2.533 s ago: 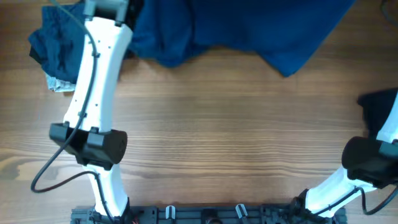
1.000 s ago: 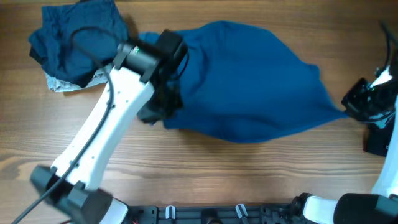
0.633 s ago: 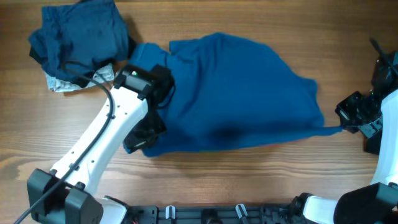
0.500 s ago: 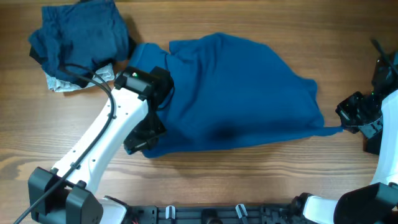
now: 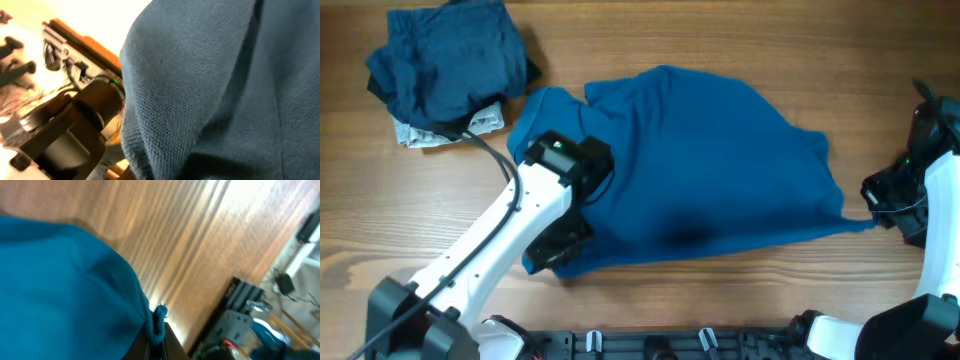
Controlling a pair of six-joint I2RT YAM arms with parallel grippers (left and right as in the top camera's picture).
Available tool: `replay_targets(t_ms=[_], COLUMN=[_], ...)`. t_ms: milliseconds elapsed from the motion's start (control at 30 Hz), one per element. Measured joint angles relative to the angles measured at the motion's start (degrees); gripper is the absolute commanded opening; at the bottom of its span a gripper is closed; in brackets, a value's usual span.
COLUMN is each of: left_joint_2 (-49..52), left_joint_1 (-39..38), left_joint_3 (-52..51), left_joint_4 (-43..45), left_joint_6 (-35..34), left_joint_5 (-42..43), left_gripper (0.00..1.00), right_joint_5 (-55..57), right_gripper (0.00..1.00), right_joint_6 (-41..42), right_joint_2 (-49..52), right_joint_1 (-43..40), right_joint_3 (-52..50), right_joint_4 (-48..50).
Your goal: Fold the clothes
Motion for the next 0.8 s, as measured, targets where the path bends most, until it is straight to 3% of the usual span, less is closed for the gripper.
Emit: replay_targets(t_ms=[300,600,800], left_joint_2=[-0.8,1.0,3.6], left_joint_1=[7.8,11.9,12.0], left_joint_3=[-0.1,-0.1,-0.1], left_joint_4=[18.9,25.3,30.9], left_joint_6=[3.1,4.2,4.4], left_joint_5=[-1.7,-7.1,-11.1], left_gripper=[0.18,0.25,0.27], right_joint_5=[-6.3,-10.4,-12.2], right_gripper=[0.09,0.1,0.05], right_joint_6=[-4.6,-5.1,-5.3], right_joint_2=[-0.2,1.4,6.7], right_joint_1=[-0.1,-0.1,-0.1], right_joint_3=[-0.1,-0.1,-0.1], right_joint_4=[11.4,18.1,20.8])
